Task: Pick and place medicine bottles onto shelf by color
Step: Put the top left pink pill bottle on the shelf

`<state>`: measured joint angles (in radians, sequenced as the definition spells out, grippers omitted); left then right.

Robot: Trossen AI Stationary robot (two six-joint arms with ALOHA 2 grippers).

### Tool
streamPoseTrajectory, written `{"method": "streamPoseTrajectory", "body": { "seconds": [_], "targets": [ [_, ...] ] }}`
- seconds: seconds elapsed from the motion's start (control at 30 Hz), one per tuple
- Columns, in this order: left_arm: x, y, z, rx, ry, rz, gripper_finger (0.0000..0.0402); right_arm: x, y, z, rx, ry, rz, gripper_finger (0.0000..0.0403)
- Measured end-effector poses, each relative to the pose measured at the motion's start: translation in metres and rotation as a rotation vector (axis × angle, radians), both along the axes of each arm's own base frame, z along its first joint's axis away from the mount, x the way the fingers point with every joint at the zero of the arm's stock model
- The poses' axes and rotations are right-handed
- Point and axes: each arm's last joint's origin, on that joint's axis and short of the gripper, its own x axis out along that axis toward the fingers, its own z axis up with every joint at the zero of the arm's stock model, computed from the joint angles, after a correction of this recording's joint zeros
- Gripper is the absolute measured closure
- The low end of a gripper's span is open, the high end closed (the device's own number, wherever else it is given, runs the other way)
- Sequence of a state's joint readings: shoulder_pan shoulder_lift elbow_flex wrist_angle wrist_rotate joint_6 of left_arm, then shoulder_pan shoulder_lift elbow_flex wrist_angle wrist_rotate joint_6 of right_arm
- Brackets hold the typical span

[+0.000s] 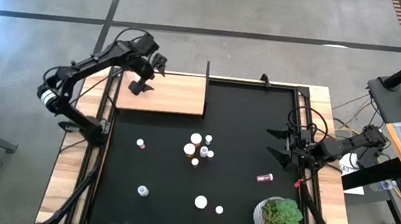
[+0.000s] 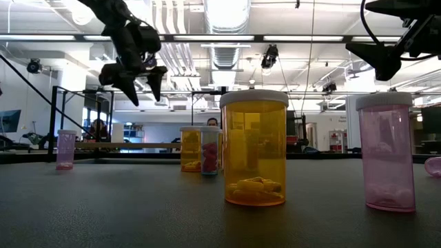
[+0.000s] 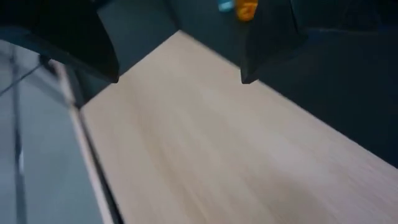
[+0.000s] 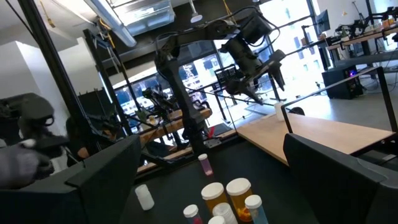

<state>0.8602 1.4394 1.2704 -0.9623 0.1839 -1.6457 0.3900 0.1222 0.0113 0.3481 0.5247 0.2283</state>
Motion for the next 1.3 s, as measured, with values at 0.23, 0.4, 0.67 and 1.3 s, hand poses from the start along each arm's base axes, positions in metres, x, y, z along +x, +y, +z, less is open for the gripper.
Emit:
{"method": "streamPoseTrajectory", "body": {
  "seconds": [0.23,0.4,0.67,1.3],
  "targets": [
    [0.016,-0.026,0.003,0.035,0.029,-0.205,0.0083,0.000,0.000,0.000,0.000,0.000,0.000,0.0019],
    [0.018,-0.051,0.002,-0.050,0.093,-0.312,0.0084,0.000,0.000,0.000,0.000,0.000,0.000,0.0019],
    [0.016,-0.110,0.003,-0.209,0.229,-0.519,0.0084,0.000,0.000,0.000,0.000,0.000,0.000,0.0019],
    [0.024,-0.199,-0.055,-0.212,0.464,-0.498,0.0085,0.000,0.000,0.000,0.000,0.000,0.000,0.0019]
  ]
}}
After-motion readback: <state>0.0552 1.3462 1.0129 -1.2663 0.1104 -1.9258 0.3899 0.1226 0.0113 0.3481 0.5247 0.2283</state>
